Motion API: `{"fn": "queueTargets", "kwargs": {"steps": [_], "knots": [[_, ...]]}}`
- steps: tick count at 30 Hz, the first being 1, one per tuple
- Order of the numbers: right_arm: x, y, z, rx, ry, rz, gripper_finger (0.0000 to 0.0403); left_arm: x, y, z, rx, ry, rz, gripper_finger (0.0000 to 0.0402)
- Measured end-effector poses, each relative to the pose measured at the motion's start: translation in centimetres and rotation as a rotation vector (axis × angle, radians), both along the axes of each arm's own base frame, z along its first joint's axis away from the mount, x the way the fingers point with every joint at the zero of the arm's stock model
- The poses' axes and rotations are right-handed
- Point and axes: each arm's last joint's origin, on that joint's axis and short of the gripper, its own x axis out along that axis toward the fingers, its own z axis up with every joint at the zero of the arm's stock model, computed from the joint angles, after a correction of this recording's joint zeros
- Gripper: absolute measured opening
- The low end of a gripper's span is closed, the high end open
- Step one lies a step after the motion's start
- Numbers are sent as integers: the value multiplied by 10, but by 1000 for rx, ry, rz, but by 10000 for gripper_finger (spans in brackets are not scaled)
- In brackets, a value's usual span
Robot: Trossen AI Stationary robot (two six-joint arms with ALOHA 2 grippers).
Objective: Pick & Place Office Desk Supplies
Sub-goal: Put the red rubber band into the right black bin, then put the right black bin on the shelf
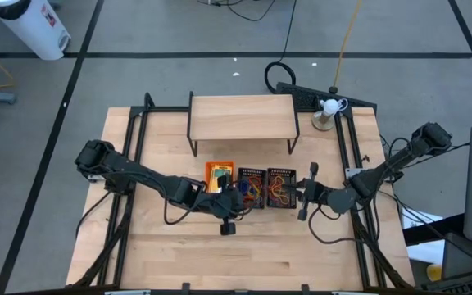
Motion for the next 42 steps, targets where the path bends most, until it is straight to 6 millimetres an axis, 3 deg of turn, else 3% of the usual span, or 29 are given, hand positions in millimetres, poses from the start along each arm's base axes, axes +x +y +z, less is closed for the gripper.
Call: {"fn": "queueTargets", "kwargs": {"steps": [10,24,33,42], "knots": [[-4,-9,-8,19,23,-178,0,2,-1,2,6,-26,-13,88],[-1,-15,-14,76,80,-138,11,7,-2,10,75,-116,-82,88],[-1,-19,-19,84,164,-78,107,7,-5,10,58,-118,-134,88],[1,-14,-15,109,143,6,218,7,-15,16,260,-180,-294,88]]}}
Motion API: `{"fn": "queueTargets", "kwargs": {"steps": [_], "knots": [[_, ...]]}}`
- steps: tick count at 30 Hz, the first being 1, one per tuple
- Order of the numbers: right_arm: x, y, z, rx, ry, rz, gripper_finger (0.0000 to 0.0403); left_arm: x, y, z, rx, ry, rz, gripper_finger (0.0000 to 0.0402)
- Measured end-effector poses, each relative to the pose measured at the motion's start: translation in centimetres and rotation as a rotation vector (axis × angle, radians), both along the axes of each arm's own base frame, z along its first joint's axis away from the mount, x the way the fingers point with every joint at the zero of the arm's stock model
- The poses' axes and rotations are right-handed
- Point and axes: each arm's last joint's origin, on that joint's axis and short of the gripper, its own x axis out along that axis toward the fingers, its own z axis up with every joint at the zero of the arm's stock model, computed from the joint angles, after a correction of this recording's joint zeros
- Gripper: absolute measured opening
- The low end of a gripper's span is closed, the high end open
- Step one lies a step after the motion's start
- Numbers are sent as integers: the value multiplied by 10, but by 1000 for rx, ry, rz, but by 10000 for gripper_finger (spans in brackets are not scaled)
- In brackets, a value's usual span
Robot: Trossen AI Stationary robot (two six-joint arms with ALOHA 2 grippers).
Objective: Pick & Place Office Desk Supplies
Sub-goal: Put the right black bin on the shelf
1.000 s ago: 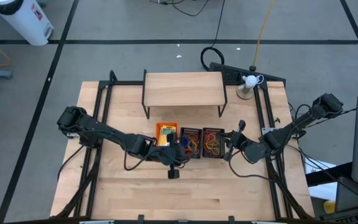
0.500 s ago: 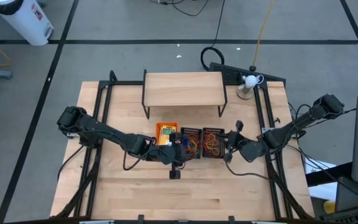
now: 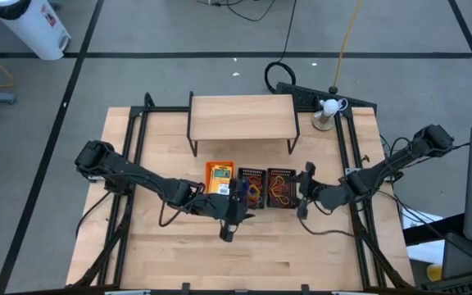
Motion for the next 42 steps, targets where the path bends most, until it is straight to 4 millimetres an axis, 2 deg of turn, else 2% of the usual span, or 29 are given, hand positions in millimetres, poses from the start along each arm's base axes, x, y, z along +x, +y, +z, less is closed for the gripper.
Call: {"fn": "queueTargets", "kwargs": {"steps": [4,8,12,20,37,40,42], "knots": [[2,10,5,-3,-18,204,238,-4,-5,1,157,13,11,88],[-1,21,8,13,-23,382,235,-13,-16,7,303,87,74,88],[-7,28,1,51,53,450,222,-26,-29,19,312,154,157,88],[-15,25,-16,142,229,348,211,-34,-39,37,217,171,215,88],[4,7,-59,151,504,219,209,-45,-37,28,125,267,314,88],[3,2,-62,153,543,182,194,-45,-37,28,124,266,315,88],[2,0,-62,158,551,159,163,-45,-37,28,117,264,321,88]]}}
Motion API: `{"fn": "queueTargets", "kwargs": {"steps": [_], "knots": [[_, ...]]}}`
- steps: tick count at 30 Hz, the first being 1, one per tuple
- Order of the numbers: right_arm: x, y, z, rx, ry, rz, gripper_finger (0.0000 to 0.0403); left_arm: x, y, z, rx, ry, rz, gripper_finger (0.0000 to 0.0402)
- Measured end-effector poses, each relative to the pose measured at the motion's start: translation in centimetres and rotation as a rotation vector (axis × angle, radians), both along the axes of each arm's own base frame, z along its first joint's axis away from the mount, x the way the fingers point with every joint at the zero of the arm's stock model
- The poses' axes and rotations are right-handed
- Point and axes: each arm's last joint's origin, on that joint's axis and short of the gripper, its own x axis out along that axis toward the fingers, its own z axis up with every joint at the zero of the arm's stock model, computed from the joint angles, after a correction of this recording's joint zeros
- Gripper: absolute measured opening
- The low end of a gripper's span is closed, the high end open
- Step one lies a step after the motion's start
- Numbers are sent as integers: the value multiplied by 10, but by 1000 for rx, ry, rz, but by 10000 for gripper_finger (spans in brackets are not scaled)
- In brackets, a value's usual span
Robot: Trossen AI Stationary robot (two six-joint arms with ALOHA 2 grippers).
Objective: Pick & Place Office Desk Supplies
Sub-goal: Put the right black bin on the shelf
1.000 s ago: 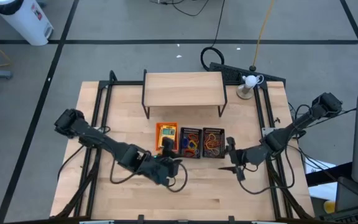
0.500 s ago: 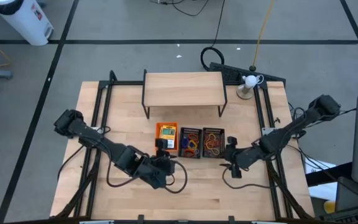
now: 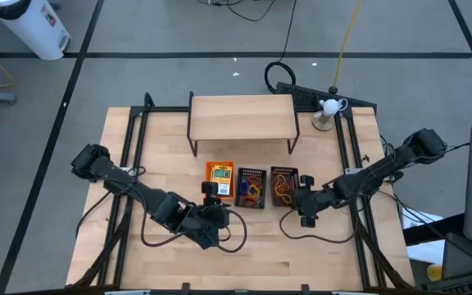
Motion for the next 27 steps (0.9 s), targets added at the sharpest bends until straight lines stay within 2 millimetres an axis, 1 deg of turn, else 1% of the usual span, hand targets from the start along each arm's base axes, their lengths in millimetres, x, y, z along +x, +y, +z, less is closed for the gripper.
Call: {"fn": "queueTargets", "kwargs": {"steps": [2,4,5,8,12,14,19,23,27], "knots": [[0,-2,3,3,-15,-2,106,0,0,0,-9,-4,9,88],[1,-3,7,-13,-30,29,35,1,1,0,-18,-9,21,88],[2,-3,10,-26,-37,48,19,1,2,0,-27,-13,29,88],[5,-2,26,-43,-75,50,8,2,4,0,-47,-23,55,88],[7,1,51,-70,-69,90,5,3,6,0,-75,-35,88,88],[9,5,69,-76,-86,111,4,3,6,0,-99,-44,111,88],[9,12,113,-156,-90,129,3,3,6,0,-116,-50,128,88],[4,10,147,-221,-87,110,2,4,8,0,-119,-51,136,88],[1,4,175,-286,-99,111,2,4,8,0,-135,-58,151,88]]}}
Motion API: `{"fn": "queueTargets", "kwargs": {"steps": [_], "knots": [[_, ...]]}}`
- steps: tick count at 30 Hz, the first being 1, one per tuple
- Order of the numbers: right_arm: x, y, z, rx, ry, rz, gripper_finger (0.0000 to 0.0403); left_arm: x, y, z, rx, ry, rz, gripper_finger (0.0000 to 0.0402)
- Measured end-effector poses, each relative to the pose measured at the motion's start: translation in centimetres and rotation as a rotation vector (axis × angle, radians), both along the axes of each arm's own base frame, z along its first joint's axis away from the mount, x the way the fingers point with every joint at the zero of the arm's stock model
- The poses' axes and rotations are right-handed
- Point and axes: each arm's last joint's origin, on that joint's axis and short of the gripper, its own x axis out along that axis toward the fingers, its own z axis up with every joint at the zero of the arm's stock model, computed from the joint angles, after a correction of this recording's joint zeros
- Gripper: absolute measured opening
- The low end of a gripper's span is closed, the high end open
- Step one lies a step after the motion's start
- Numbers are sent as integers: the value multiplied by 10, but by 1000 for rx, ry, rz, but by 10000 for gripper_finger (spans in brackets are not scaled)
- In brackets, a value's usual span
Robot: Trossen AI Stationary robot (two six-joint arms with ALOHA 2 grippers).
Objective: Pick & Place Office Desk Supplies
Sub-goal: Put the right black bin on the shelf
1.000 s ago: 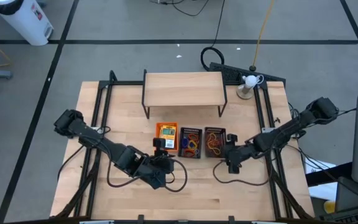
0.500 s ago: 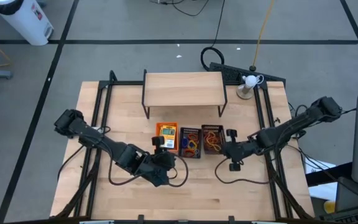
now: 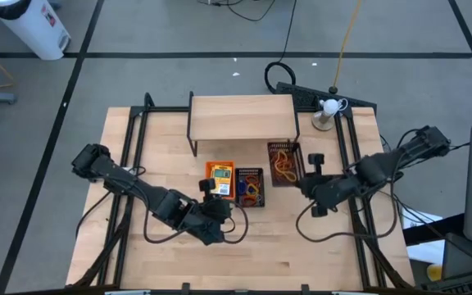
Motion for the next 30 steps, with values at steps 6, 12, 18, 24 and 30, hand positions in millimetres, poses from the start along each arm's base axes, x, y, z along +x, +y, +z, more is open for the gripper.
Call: {"fn": "queueTargets", "kwargs": {"steps": [6,12,18,24,30], "knots": [[4,-18,26,-75,-33,6,1,0,0,0,-49,-23,44,88],[11,-45,32,-119,-8,-28,1,0,0,0,-57,-27,51,88],[20,-82,28,-88,52,-80,1,0,0,0,-44,-23,38,88],[31,-111,25,-43,41,-80,0,1,1,0,-36,-20,32,88],[41,-131,16,-47,80,-92,0,1,1,0,-32,-18,28,88]]}}
